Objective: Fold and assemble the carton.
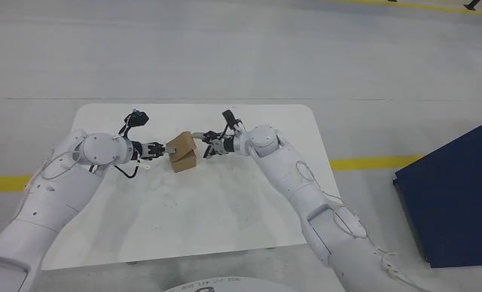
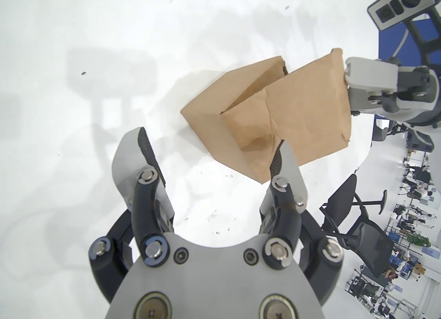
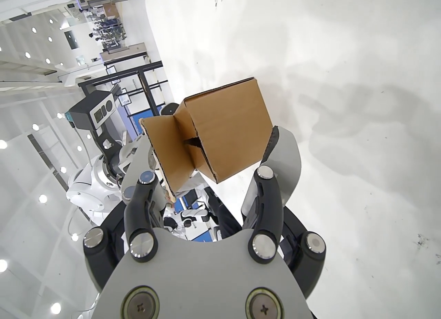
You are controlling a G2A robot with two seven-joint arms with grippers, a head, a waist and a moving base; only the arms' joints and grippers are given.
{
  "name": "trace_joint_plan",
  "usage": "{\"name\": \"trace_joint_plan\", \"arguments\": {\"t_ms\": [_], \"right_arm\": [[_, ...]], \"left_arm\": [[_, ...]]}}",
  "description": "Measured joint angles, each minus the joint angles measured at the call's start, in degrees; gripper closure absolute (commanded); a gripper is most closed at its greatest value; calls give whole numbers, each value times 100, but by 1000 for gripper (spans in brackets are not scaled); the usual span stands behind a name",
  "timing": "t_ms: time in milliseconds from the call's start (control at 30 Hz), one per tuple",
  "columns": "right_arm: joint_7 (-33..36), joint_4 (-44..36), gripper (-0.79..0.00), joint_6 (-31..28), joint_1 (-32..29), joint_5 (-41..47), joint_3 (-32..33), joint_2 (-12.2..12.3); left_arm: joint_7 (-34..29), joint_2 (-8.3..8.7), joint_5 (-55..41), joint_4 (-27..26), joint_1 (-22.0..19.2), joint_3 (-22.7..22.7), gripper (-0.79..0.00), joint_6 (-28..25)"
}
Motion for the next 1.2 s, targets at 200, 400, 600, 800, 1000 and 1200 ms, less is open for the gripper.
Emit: {"name": "trace_joint_plan", "arguments": {"t_ms": [200, 400, 600, 800, 1000, 1200], "right_arm": [[7, -30, -597, 0, -3, -58, -55, -4], [-5, -36, -566, 28, 8, -111, -113, -13], [22, -22, -616, 43, 33, -99, -138, -21], [60, 37, -566, -41, 32, -14, -1, 24], [130, -35, -563, -119, -18, -53, -7, 43], [125, -131, -551, -168, -54, 103, 54, 49]], "left_arm": [[16, 0, 7, -17, 14, -17, -720, -8], [35, 3, -1, -36, 33, -48, -751, -21], [35, -4, 9, -42, 34, -43, -757, -9], [50, -2, 11, -56, 48, -67, -782, -1], [30, -4, 41, -79, 49, -65, -785, 10], [18, -4, 49, -88, 52, -80, -773, 13]]}}
